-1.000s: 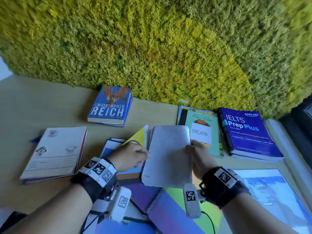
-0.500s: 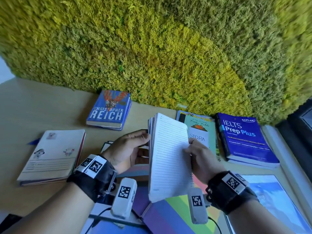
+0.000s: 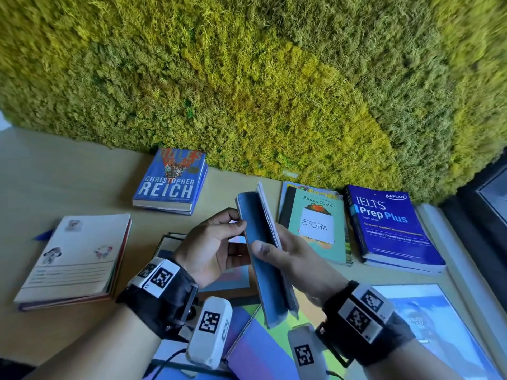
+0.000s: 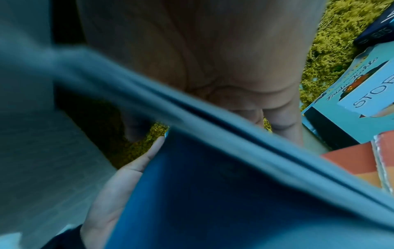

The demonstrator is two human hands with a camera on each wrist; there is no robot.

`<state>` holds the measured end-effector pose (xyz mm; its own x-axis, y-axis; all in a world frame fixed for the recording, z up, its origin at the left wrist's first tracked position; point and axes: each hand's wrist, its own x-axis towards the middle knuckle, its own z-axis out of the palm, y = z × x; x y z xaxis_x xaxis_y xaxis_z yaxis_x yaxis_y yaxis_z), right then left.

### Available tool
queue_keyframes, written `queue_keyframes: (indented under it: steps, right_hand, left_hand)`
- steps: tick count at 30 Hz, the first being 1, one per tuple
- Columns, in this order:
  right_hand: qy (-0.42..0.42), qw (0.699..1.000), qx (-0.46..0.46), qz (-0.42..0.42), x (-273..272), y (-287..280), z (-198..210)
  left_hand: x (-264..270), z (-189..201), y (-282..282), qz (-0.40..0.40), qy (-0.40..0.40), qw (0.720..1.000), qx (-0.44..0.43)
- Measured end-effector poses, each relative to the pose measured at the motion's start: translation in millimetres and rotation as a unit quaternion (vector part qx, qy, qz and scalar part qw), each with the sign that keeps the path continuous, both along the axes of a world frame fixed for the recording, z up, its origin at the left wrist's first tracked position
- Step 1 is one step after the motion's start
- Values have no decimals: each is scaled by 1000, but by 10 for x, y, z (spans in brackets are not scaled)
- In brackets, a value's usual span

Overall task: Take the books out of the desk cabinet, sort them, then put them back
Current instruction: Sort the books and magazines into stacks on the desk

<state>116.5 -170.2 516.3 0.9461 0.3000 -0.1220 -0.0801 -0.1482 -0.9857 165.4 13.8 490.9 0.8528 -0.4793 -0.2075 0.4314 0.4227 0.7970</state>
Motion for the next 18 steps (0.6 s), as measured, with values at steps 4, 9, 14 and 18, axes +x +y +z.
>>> queue_keyframes:
  steps: [4, 9, 14, 18]
  right_hand:
    - [21, 999, -20, -39, 84, -30, -41]
    - [123, 954, 157, -225, 209, -299, 142]
    - [123, 905, 291, -285, 237, -515, 273]
    - [94, 904, 332, -252, 214, -275, 469]
  left_hand:
    - [-13, 17, 0, 17, -14, 999, 28]
    - [130, 123, 243, 133, -39, 987, 83]
    - [365, 40, 670, 242, -252, 817, 460]
    - [195, 75, 576, 260, -394, 702, 534]
